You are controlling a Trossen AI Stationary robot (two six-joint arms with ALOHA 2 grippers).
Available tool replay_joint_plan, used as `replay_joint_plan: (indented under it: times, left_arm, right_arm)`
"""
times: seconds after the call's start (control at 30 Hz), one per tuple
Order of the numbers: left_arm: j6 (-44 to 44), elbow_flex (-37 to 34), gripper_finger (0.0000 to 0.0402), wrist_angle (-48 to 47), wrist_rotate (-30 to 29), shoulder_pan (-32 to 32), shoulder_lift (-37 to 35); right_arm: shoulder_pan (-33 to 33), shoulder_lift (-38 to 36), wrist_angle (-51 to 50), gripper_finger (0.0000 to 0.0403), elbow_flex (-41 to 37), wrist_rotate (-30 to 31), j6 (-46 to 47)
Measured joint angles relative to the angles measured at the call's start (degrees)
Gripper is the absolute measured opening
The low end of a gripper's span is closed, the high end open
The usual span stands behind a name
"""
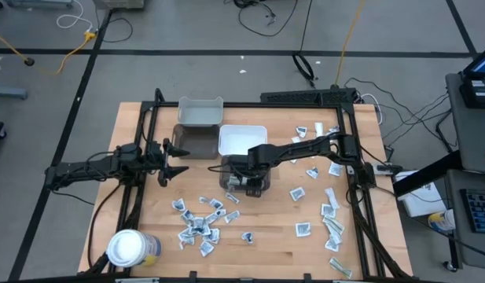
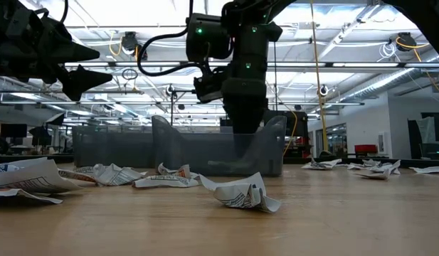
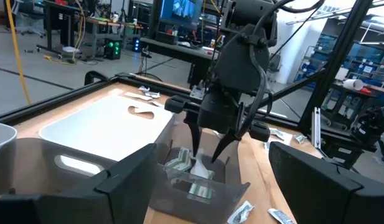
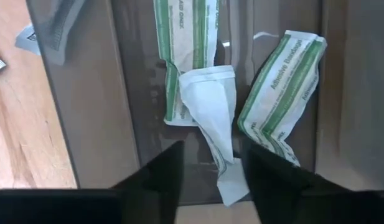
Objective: Pick & Place First Aid Supplies
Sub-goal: Put the green bandage pack into the right black bin
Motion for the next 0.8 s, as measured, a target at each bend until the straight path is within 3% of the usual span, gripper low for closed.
replay_joint_plan:
  times: [0.13, 0.23, 0.5, 0.8]
  left_arm:
    - [0.00, 0.00, 0.0310, 0.00, 0.00, -0.02, -0.02]
    - [0.00, 0.01, 0.0310, 0.00, 0.00, -0.02, -0.02]
    - [-0.01, 0.00, 0.0310, 0.00, 0.00, -0.02, -0.01]
    - [0.00, -0.01, 0.0310, 0.02, -0.02, 0.00, 0.00]
  right_arm:
    - [-0.04, 0.00, 0.26, 0.0223, 0.00, -0.24, 0.02]
    - [-0.51, -0.16, -0.08, 0.0238, 0.75, -0.27, 0.83]
    - [-2.67, -4.21, -2.69, 0.0227, 4.84, -0.46, 12.35]
    - [-4.16, -7.61, -4.83, 0.0222, 5.35, -0.50, 35.17]
